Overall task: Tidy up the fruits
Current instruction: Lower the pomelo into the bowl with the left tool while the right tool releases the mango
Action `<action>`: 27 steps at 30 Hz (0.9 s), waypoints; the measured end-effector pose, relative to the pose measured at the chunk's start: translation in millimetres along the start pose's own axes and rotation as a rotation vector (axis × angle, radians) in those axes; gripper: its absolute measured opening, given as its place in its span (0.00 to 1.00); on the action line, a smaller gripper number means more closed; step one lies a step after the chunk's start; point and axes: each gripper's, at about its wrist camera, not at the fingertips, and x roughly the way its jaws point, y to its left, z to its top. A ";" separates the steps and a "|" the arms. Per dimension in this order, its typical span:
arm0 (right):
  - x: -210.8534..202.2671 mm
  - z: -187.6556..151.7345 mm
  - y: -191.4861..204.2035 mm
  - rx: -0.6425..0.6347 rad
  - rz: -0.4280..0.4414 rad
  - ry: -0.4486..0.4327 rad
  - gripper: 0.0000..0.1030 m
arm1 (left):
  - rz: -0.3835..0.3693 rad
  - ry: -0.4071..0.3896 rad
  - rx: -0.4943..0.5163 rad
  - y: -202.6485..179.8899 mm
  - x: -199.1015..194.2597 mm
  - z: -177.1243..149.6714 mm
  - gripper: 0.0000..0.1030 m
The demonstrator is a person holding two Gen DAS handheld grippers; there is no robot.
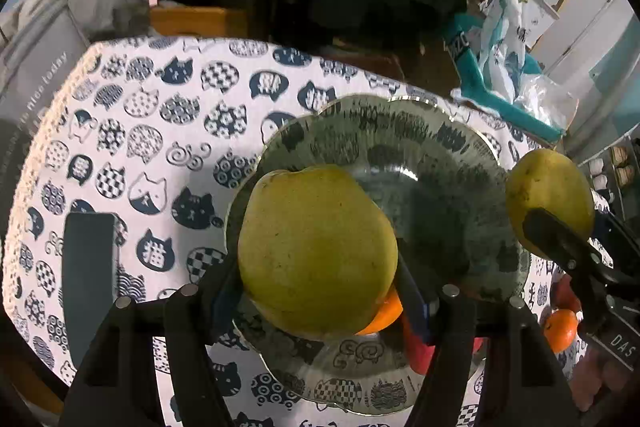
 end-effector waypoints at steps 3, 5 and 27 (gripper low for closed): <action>4.9 -2.3 -2.1 0.004 0.000 0.011 0.67 | 0.006 0.008 0.005 -0.6 5.6 -1.0 0.68; 7.4 -3.7 -3.6 0.006 -0.001 0.018 0.67 | 0.000 0.013 0.001 0.5 7.5 0.0 0.68; 21.4 -8.2 -6.5 0.048 0.049 0.067 0.68 | -0.021 0.033 -0.037 6.5 8.1 1.9 0.79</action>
